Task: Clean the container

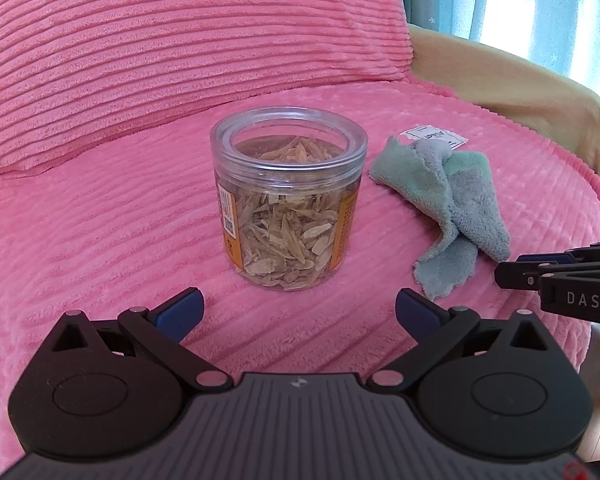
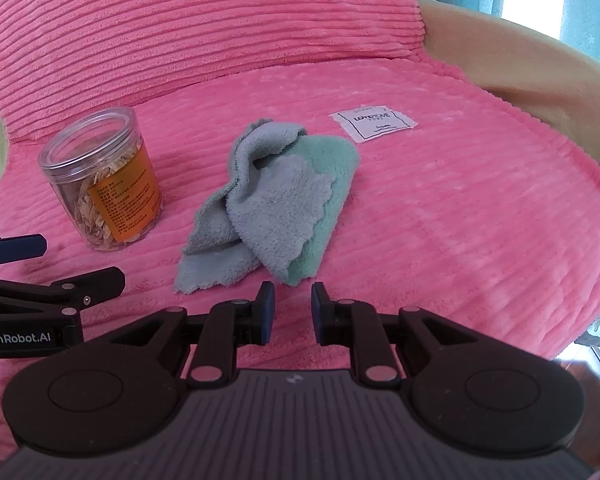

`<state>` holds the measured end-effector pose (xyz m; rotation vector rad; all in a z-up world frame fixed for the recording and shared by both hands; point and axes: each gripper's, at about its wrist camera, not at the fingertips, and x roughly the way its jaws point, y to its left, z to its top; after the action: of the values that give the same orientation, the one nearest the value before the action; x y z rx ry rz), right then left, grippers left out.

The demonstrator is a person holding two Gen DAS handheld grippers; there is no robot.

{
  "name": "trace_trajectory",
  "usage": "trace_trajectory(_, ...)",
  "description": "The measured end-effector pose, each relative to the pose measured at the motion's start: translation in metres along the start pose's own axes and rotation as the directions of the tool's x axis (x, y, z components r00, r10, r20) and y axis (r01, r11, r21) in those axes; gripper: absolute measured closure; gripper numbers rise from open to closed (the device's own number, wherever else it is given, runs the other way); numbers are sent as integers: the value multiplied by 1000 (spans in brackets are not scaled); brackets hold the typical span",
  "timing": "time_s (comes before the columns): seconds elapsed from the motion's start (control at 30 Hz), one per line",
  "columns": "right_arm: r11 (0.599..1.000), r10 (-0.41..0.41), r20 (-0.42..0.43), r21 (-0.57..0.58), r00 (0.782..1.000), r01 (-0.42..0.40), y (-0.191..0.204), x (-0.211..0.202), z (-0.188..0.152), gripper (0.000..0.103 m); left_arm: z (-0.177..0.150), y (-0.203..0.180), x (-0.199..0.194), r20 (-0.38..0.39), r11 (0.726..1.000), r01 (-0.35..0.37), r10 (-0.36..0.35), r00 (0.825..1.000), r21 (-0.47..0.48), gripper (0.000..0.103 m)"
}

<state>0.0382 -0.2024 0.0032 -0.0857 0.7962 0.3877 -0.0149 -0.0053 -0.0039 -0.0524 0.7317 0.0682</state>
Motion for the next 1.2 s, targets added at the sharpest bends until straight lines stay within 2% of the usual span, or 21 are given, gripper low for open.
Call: trace_trajectory(1.2,1000,4,-12,-5,1000,-4,3,-4,7,88,1,-2,1,10,1000,11,-11,1000,12,0)
